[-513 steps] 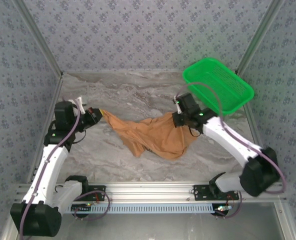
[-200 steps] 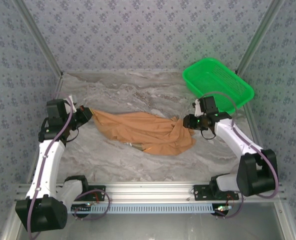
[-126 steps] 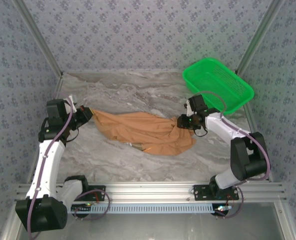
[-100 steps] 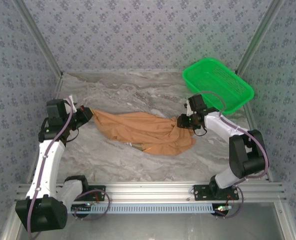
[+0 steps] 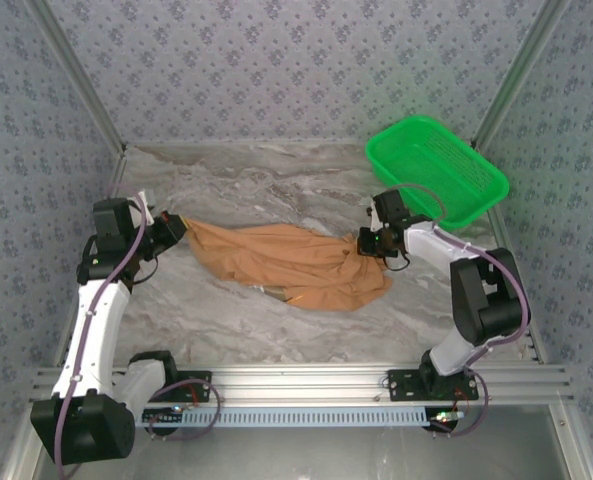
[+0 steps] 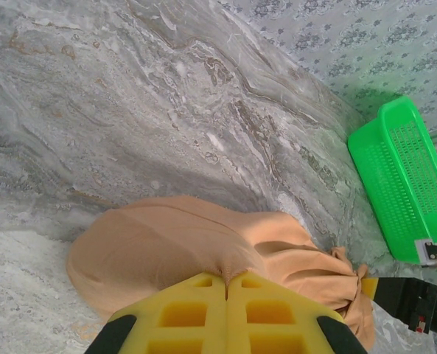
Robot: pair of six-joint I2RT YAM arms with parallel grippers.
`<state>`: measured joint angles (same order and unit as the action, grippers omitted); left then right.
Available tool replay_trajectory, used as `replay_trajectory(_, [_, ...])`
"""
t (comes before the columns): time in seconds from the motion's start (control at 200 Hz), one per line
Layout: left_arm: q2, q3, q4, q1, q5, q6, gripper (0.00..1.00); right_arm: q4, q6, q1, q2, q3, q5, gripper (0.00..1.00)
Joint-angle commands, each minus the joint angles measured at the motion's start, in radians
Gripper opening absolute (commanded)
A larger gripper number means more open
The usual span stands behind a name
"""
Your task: Fold the inside-out t-shirt
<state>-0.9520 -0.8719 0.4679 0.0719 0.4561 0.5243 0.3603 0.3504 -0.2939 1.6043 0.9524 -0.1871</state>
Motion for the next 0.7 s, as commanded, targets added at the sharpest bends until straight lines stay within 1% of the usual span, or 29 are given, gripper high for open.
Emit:
replay_trajectory(0.0, [0.007, -0.004, -0.031, 0.005, 0.013, 0.002, 0.00, -0.006, -0.001, 0.009, -0.069, -0.018, 0.011, 0.03])
replay_trajectory(0.035, [0.007, -0.005, -0.031, 0.005, 0.013, 0.002, 0.00, -0.010, 0.002, 0.012, -0.083, -0.026, 0.009, 0.00])
replay_trajectory(0.245, [0.007, -0.012, -0.026, 0.004, 0.005, 0.000, 0.00, 0.039, -0.015, 0.028, -0.230, -0.048, 0.036, 0.00])
replay_trajectory(0.42, [0.012, -0.029, -0.043, 0.004, 0.009, 0.032, 0.00, 0.075, -0.036, 0.046, -0.447, -0.033, 0.059, 0.00])
replay_trajectory(0.55, [0.015, -0.087, -0.059, 0.004, 0.008, 0.058, 0.00, 0.056, -0.028, 0.059, -0.579, 0.011, 0.082, 0.00])
replay_trajectory(0.695, [0.013, -0.189, -0.035, 0.013, -0.043, 0.053, 0.00, 0.026, -0.031, 0.071, -0.644, 0.057, 0.142, 0.00])
